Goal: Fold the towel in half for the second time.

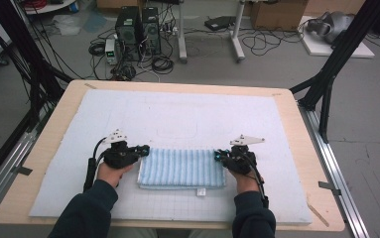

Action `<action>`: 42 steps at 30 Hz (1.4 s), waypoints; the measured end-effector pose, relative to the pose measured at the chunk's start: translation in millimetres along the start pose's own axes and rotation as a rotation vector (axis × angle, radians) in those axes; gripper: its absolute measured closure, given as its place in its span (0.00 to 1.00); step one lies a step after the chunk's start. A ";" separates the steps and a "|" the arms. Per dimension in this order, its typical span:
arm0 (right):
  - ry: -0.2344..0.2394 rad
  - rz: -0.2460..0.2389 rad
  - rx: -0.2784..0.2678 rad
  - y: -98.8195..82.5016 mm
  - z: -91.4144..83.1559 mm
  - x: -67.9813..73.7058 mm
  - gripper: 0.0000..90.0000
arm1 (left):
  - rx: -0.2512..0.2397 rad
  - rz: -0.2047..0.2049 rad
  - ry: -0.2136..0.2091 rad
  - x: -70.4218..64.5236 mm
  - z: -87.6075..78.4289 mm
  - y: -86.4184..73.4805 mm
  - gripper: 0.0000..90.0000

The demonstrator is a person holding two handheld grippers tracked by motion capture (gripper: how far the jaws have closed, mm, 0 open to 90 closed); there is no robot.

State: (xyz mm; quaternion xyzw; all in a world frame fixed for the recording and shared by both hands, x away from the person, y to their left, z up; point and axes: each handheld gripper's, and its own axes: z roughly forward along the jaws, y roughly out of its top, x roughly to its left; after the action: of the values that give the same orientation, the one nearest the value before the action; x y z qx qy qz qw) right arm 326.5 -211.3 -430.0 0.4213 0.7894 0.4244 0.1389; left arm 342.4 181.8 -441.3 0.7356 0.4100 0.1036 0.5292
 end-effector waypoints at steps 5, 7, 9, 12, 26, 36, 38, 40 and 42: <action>-0.024 0.004 -0.012 4.7 5.8 -2.2 0.90 | -0.003 -0.001 0.009 5.7 5.5 4.9 0.93; -0.030 0.000 -0.006 4.7 7.9 -2.6 0.90 | 0.012 0.001 0.010 6.9 7.4 2.9 0.93; -0.036 -0.006 0.006 4.2 10.5 -3.5 0.89 | 0.018 -0.006 0.012 7.7 9.1 1.5 0.92; -0.047 0.004 0.007 3.9 13.6 -4.8 0.86 | 0.022 -0.016 0.023 8.6 10.9 0.4 0.90; -0.099 0.027 -0.100 2.3 -16.7 -3.9 0.28 | -0.080 -0.018 0.039 -4.3 -16.6 8.0 0.28; -0.115 -0.070 -0.139 -11.2 -64.2 6.1 0.17 | -0.145 -0.003 -0.002 -17.6 -46.4 -7.8 0.24; -0.122 -0.067 -0.144 -15.0 -70.9 6.4 0.13 | -0.151 0.003 -0.004 -20.3 -51.4 -10.0 0.24; -0.129 -0.060 -0.159 -19.6 -78.0 5.7 0.13 | -0.162 0.011 -0.015 -23.8 -56.3 -12.1 0.24; -0.133 -0.059 -0.169 -24.5 -84.5 5.3 0.13 | -0.164 0.021 -0.018 -26.7 -59.5 -13.2 0.23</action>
State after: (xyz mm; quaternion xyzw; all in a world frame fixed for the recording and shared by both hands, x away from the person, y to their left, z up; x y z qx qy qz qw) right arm 261.1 -260.8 -397.8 0.4117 0.7520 0.4562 0.2385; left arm 283.9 205.4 -420.3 0.6949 0.3875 0.1356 0.5904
